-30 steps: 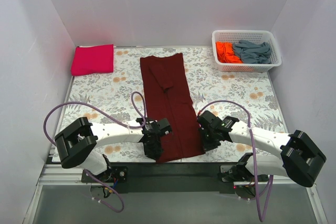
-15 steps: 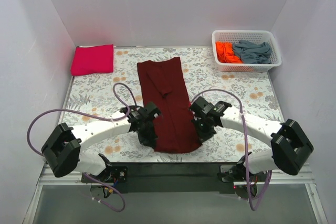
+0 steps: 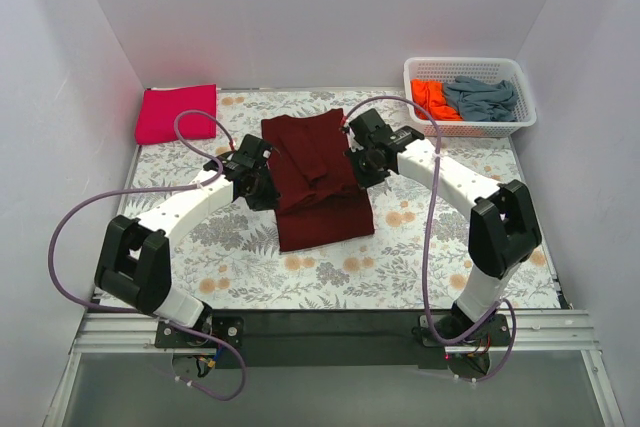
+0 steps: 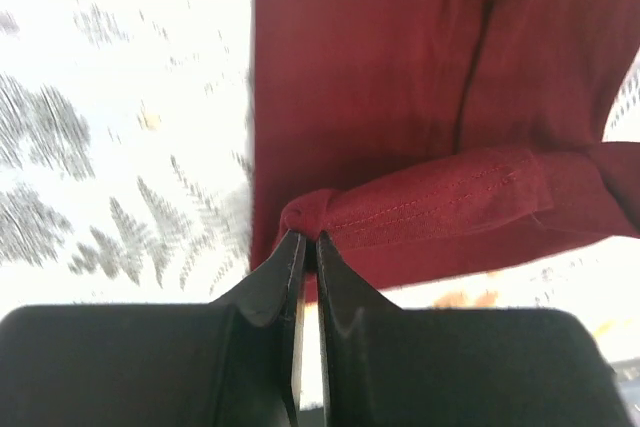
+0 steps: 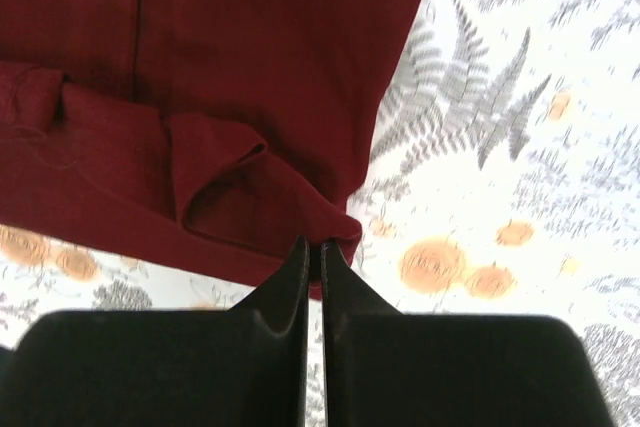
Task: Fold and stack the t-shirts
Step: Fold the tshirt
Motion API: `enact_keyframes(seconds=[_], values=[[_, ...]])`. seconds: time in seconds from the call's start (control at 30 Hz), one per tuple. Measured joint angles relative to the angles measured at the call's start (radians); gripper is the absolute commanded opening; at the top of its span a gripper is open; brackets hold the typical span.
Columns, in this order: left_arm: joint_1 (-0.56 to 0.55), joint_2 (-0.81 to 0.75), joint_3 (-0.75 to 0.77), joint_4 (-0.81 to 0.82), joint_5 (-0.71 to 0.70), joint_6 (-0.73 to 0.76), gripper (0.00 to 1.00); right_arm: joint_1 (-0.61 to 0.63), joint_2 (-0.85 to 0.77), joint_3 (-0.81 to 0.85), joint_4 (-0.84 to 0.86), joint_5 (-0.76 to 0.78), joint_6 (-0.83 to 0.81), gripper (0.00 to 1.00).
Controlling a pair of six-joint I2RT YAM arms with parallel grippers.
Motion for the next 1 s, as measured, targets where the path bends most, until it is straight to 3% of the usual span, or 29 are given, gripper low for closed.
enact_keyframes(seconds=[0.4, 0.9, 1.0], values=[[0.049, 0.083, 0.041, 0.166, -0.077, 0.119, 0.0, -0.042, 0.117, 0.066, 0.114, -0.015, -0.056, 0.01], [0.089, 0.234, 0.041, 0.296, -0.106, 0.114, 0.0, -0.074, 0.229, 0.066, 0.249, -0.018, -0.055, 0.01], [0.089, 0.26, 0.041, 0.303, -0.119, 0.1, 0.14, -0.076, 0.238, 0.066, 0.266, -0.018, -0.051, 0.18]])
